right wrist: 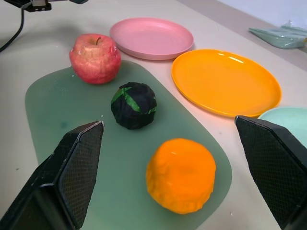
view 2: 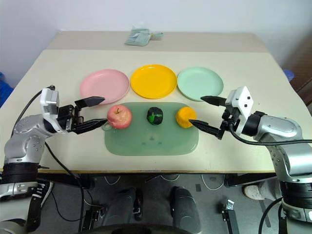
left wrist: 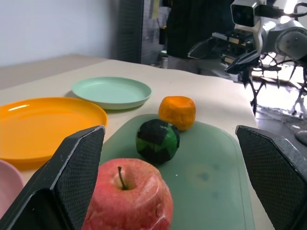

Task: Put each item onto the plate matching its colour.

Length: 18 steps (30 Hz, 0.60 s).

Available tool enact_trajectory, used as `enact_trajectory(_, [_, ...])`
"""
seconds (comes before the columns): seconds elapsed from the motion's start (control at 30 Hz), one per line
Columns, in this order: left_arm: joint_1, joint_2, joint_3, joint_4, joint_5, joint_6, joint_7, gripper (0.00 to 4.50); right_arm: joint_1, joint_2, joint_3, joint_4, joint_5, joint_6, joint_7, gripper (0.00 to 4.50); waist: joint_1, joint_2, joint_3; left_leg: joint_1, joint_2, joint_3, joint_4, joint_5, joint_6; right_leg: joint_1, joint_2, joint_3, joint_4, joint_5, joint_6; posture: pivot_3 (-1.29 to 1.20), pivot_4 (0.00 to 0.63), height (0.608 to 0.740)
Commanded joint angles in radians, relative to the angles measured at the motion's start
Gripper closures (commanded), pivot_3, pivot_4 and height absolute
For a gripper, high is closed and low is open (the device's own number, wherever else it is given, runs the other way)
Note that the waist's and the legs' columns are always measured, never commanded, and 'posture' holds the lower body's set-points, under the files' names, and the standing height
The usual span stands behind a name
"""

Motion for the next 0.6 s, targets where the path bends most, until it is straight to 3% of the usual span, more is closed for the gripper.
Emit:
enact_trajectory(0.03, [-0.034, 0.020, -0.002, 0.022, 0.004, -0.013, -0.028, 0.00, 0.028, 0.005, -0.034, -0.067, 0.006, -0.004, -0.026, 0.03, -0.001, 0.000, 0.000, 0.000, 0.000, 0.000, 0.000, 0.000, 0.000, 0.000, 0.000, 0.000, 0.000, 0.000, 0.000, 0.00, 0.150, 0.740])
enact_trajectory(0.4, [-0.108, 0.058, 0.021, 0.091, -0.004, -0.009, -0.069, 0.00, 0.002, 0.055, 0.018, -0.084, -0.018, -0.029, -0.085, 0.03, -0.005, 0.000, 0.000, 0.000, 0.000, 0.000, 0.000, 0.000, 0.000, 0.000, 0.001, 0.000, 0.000, 0.000, 0.000, 0.00, 0.150, 0.740])
enact_trajectory(0.6, [-0.132, 0.088, 0.074, 0.121, -0.056, 0.060, -0.051, 0.00, -0.025, 0.058, 0.038, -0.116, 0.048, 0.069, -0.088, 0.03, -0.001, 0.000, 0.000, 0.000, 0.000, 0.000, 0.000, 0.000, 0.000, 0.000, 0.000, 0.000, 0.000, 0.000, 0.000, 0.00, 0.150, 0.740])
